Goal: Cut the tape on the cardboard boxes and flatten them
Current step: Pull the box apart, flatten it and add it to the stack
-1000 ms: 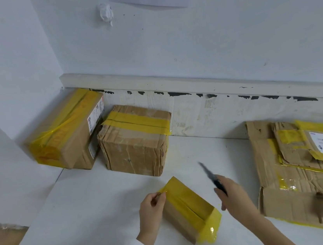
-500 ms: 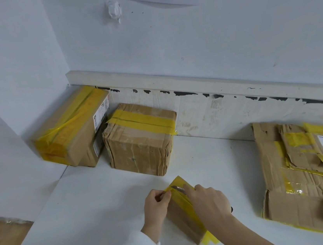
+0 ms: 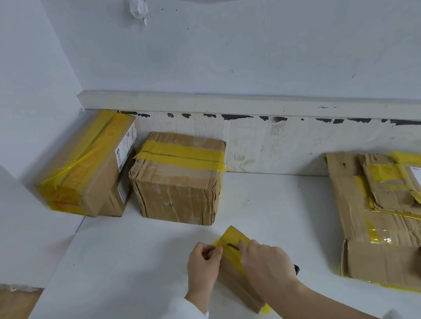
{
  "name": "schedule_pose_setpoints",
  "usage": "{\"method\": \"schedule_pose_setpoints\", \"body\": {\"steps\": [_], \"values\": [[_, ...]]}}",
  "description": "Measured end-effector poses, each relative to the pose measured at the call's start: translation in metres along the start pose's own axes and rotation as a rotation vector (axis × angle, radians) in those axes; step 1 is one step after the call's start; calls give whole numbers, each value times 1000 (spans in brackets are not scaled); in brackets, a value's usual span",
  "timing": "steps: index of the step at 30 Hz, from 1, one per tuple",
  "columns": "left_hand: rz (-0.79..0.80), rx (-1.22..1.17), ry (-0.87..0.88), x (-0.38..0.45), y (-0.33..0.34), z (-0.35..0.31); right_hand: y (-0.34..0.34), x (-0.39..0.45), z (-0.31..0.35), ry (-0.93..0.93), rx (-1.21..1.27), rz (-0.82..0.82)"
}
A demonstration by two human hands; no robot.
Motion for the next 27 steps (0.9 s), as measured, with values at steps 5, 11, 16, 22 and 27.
{"method": "schedule_pose_setpoints", "body": {"steps": [5, 11, 16, 22, 27], "values": [[15, 17, 0, -2, 1, -2, 8, -14, 2, -17, -27, 78], [15, 20, 19, -2, 0, -3, 32, -31, -11, 4, -5, 131], [10, 23, 6, -1, 1, -3, 30, -62, -31, 71, 23, -34], [-38, 785, 418, -15, 7, -38, 47, -82, -43, 114, 79, -276], [499, 1329, 740, -12, 41, -56, 68, -75, -56, 144, 100, -298]]}}
Point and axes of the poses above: each hand's wrist, its own x-axis towards the middle knuckle, its own y-axis out of the palm, z = x × y, the point moved 5 cm from there along x, towards the middle knuckle, and after that the axes turned 13 degrees about z, right-handed, at the moved point
